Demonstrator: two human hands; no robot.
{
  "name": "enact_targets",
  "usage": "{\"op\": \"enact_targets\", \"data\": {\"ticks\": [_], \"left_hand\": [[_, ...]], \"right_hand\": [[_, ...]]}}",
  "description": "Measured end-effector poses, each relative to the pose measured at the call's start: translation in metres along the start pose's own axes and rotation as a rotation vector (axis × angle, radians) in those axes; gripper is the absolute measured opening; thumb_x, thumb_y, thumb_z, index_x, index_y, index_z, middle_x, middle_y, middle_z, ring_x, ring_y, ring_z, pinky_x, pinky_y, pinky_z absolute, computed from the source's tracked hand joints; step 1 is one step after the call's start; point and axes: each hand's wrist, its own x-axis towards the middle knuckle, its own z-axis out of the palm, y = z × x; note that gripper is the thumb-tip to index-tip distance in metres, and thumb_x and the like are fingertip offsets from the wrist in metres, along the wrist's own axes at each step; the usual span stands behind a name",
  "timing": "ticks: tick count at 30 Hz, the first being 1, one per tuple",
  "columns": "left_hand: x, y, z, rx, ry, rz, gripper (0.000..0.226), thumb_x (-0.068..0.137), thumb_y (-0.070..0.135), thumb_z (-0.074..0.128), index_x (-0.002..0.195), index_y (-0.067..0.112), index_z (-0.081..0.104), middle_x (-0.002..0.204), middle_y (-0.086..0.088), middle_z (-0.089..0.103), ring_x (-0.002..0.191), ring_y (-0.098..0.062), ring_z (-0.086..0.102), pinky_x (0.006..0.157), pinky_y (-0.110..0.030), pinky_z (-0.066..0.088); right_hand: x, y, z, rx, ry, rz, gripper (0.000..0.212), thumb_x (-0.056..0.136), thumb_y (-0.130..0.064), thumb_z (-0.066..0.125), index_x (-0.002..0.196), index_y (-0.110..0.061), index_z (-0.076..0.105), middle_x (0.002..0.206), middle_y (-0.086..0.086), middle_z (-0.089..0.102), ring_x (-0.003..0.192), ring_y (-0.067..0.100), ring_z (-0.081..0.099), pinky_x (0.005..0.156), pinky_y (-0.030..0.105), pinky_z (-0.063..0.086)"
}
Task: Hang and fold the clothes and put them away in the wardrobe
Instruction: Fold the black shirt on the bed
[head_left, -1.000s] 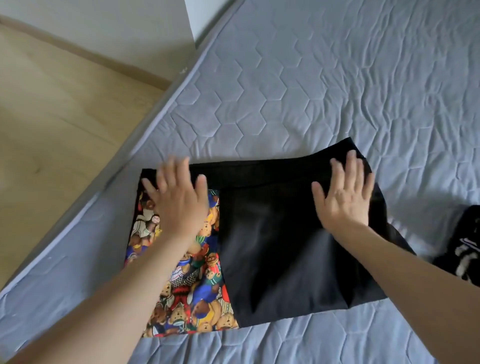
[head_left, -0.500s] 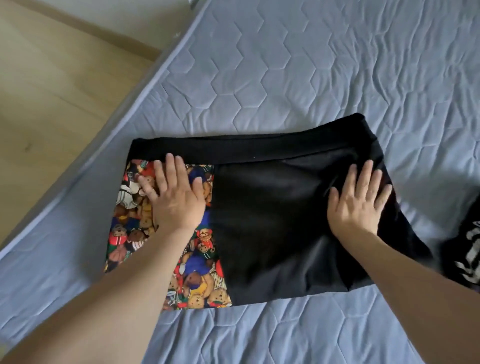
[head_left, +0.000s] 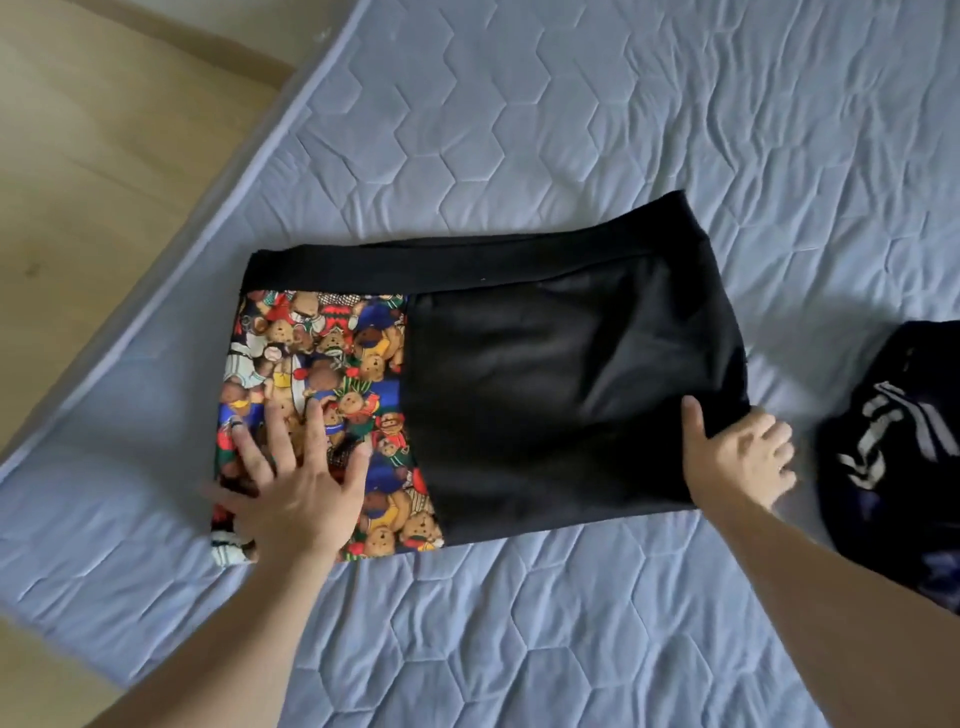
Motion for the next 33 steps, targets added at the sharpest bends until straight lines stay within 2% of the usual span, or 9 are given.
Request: {"op": "enact_targets", "data": {"ticks": [7, 10, 12, 14, 16, 19, 22, 24, 33], "left_hand": [[0.003, -0.016, -0.001, -0.08, -0.139, -0.086, 0.082, 0.083, 0.079, 0.015, 0.15, 0.039, -0.011, 0.159, 0.006, -0.019, 0.146, -0.032, -0.012, 0.108, -0.071, 0.008], [0.01, -0.021, -0.003, -0.279, -0.135, -0.218, 0.09, 0.082, 0.08, 0.027, 0.152, 0.032, -0.003, 0.16, -0.005, -0.003, 0.142, -0.04, 0.011, 0.11, -0.064, 0.019], [0.011, -0.016, -0.006, -0.509, -0.032, -0.276, 0.088, 0.084, 0.072, 0.041, 0.152, 0.028, 0.007, 0.156, -0.014, 0.016, 0.137, -0.042, 0.025, 0.108, -0.056, 0.026], [0.02, -0.014, -0.007, -0.736, 0.05, -0.375, 0.088, 0.082, 0.067, 0.052, 0.149, 0.02, 0.018, 0.149, -0.018, 0.032, 0.132, -0.041, 0.036, 0.107, -0.051, 0.032], [0.031, -0.017, -0.01, -0.95, 0.034, -0.463, 0.093, 0.077, 0.064, 0.059, 0.145, 0.012, 0.025, 0.144, -0.019, 0.042, 0.124, -0.04, 0.047, 0.106, -0.048, 0.038], [0.046, -0.025, -0.022, -1.088, -0.134, -0.473, 0.099, 0.066, 0.061, 0.068, 0.141, 0.008, 0.031, 0.137, -0.017, 0.05, 0.115, -0.036, 0.055, 0.1, -0.046, 0.045], [0.061, -0.034, -0.049, -1.091, -0.245, -0.343, 0.073, 0.072, 0.042, 0.071, 0.128, 0.006, 0.041, 0.122, -0.01, 0.056, 0.1, -0.028, 0.058, 0.08, -0.036, 0.045], [0.078, -0.038, -0.063, -1.043, -0.291, -0.268, 0.071, 0.07, 0.048, 0.071, 0.127, 0.011, 0.048, 0.117, -0.008, 0.06, 0.101, -0.028, 0.062, 0.078, -0.035, 0.046], [0.152, -0.029, -0.101, -1.181, -0.301, -0.128, 0.041, 0.078, 0.042, 0.069, 0.103, 0.01, 0.06, 0.095, -0.013, 0.071, 0.082, -0.029, 0.071, 0.073, -0.041, 0.057]], "right_hand": [[0.039, 0.021, -0.023, 0.023, -0.277, 0.232, 0.049, 0.095, -0.029, 0.042, 0.13, 0.002, 0.033, 0.137, 0.028, 0.042, 0.126, 0.043, 0.041, 0.104, 0.049, 0.031], [0.045, 0.027, -0.032, 0.022, -0.082, 0.289, 0.055, 0.086, -0.029, 0.026, 0.128, 0.004, 0.039, 0.135, 0.027, 0.043, 0.127, 0.042, 0.041, 0.105, 0.049, 0.028], [0.02, 0.012, -0.039, 0.059, 0.179, 0.029, 0.064, 0.073, -0.032, 0.019, 0.119, 0.001, 0.049, 0.129, 0.028, 0.045, 0.12, 0.042, 0.042, 0.101, 0.048, 0.027], [-0.015, -0.012, -0.04, 0.03, 0.224, -0.436, 0.055, 0.072, -0.026, 0.037, 0.121, -0.006, 0.052, 0.132, 0.022, 0.044, 0.118, 0.038, 0.04, 0.104, 0.047, 0.024], [-0.068, -0.043, -0.02, 0.004, 0.106, -0.849, 0.058, 0.071, -0.028, 0.048, 0.125, -0.008, 0.053, 0.134, 0.017, 0.047, 0.118, 0.035, 0.042, 0.104, 0.048, 0.029], [-0.163, -0.088, 0.005, -0.061, -0.246, -1.104, 0.075, 0.07, -0.042, 0.049, 0.139, -0.012, 0.042, 0.146, 0.014, 0.039, 0.129, 0.033, 0.043, 0.106, 0.054, 0.034], [-0.225, -0.11, 0.023, -0.332, -0.598, -1.159, 0.094, 0.083, -0.054, 0.05, 0.152, -0.018, -0.002, 0.159, 0.01, -0.012, 0.147, 0.032, -0.006, 0.112, 0.062, -0.003], [-0.252, -0.119, 0.025, -0.433, -0.659, -1.166, 0.1, 0.085, -0.057, 0.051, 0.15, -0.018, -0.014, 0.154, 0.01, -0.028, 0.144, 0.032, -0.021, 0.111, 0.062, -0.009], [-0.328, -0.181, 0.069, -0.477, -0.618, -1.012, 0.094, 0.094, -0.054, 0.041, 0.144, -0.012, -0.027, 0.152, 0.026, -0.021, 0.139, 0.051, -0.015, 0.103, 0.072, -0.004]]}}
